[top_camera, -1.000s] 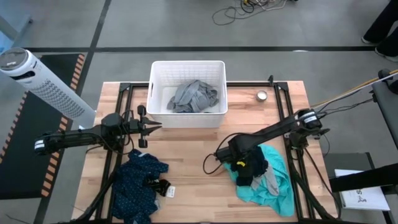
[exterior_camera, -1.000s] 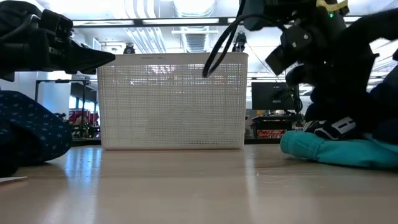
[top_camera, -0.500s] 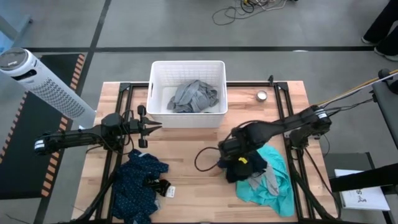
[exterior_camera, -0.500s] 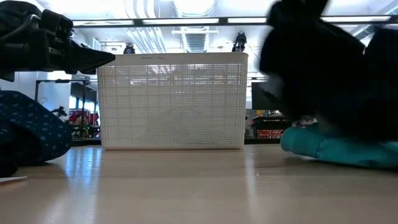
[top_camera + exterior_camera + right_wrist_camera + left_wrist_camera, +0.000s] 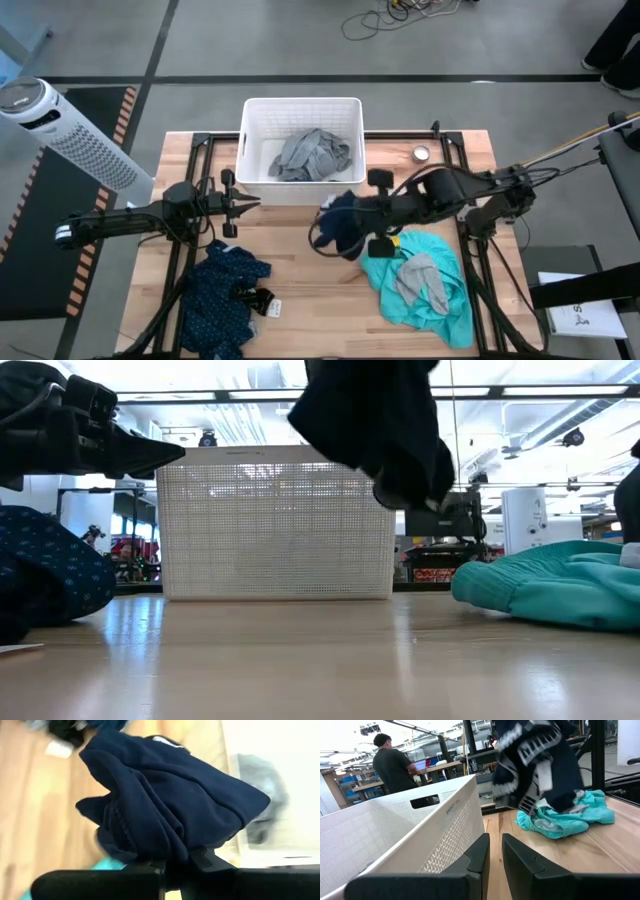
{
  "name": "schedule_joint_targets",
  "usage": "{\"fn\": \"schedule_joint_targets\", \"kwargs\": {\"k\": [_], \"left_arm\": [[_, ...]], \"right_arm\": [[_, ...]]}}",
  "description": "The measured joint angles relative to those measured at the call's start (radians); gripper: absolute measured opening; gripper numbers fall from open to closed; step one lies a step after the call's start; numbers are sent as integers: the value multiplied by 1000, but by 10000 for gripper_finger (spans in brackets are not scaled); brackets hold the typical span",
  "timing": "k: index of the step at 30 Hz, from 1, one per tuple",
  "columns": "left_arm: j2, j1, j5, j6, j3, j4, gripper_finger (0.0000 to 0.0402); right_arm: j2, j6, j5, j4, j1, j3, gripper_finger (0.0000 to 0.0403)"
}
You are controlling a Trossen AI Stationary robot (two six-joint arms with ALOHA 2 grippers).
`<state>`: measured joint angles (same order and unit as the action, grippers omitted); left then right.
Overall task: Sort clothes
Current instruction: Put the dark blue boxer into the white laundry bin
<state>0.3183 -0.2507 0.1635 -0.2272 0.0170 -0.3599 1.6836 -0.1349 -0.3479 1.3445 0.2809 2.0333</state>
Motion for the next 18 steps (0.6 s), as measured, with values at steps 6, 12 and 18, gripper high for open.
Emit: {"fn": "schedule_joint_targets", "kwargs": {"k": [6,12,18], "left_arm": [[0,0,0,0,0,-3,38],[1,0,0,0,0,-7,38],[1,0,0,0,0,-7,38]], "right_arm": [[0,60,-117,-62,-21,82,3],[0,225,-160,-252,-65,126,2],[0,374,-165,-447,-151,139,2]]}}
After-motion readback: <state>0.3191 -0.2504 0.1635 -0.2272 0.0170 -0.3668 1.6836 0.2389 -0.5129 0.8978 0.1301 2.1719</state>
